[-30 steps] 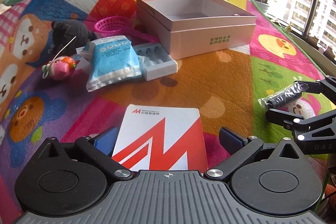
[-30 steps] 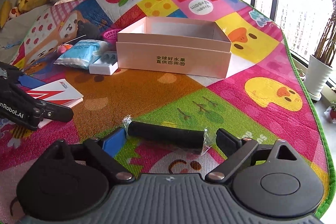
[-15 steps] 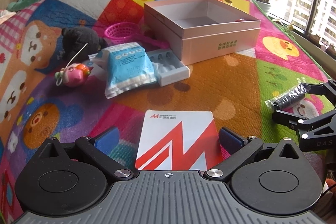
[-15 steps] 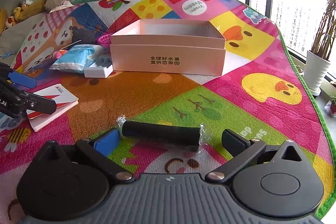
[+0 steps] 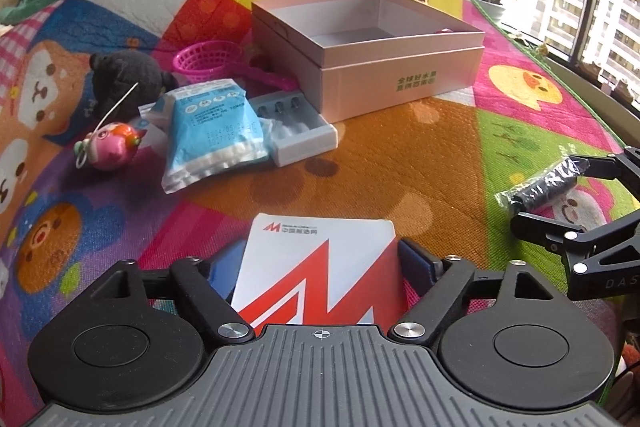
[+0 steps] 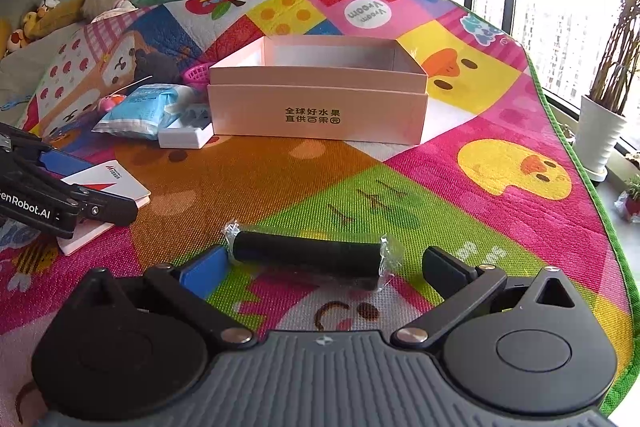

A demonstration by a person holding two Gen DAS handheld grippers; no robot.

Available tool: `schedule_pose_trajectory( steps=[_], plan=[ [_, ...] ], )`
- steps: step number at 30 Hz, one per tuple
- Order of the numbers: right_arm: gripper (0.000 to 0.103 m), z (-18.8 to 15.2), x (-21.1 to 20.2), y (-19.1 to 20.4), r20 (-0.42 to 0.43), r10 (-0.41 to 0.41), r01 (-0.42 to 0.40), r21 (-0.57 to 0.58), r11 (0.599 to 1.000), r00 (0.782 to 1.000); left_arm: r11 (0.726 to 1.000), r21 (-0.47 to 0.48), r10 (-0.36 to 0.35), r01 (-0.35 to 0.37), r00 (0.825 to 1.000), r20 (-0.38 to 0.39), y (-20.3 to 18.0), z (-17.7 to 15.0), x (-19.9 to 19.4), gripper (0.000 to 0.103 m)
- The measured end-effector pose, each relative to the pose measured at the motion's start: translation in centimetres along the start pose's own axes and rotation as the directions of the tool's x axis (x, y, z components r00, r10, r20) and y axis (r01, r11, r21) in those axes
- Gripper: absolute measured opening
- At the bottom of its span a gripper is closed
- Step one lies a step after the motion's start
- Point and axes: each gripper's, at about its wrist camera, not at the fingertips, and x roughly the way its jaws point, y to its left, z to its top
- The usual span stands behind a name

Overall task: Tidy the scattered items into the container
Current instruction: 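Carry the black tube into the white box and open the right gripper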

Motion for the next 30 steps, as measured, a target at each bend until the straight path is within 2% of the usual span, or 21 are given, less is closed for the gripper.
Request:
schedule_pose_trajectory(
  steps=[2,8,14,21,30],
  plan=[
    [0.092,0.0,-0.3,0.1,0.005,0.016,-0.016,-0.011,1.0,1.0,1.0,0.01,0.007,-0.007,1.0,0.013,-0.3,-0.3,-0.2,0.085],
    [0.081,0.4,-1.2,0.7,0.021,0.027,-0.026,-0.051,0.998,0.999,1.0,0.012,0.011,-0.012,0.998,0.066,-1.1,-1.2,-1.7,0.085],
    [0.081,0.8,-2.8,0.6,0.046,0.026,-0.023,-0.073,0.997,0.999,0.999,0.039,0.015,-0.023,0.984,0.177,-2.4,-1.4,-5.1,0.085],
    [0.081,2.1,-6.1,-0.1,0.133,0.006,0.007,-0.096,0.995,0.991,0.998,0.062,-0.001,-0.016,0.962,0.275,-3.7,-0.7,-8.5,0.084],
    [0.081,4.1,-9.0,-1.5,0.23,-0.027,0.058,-0.128,0.99,0.973,0.996,0.092,-0.034,-0.002,0.923,0.384,-4.5,3.0,-9.9,0.084]
  ],
)
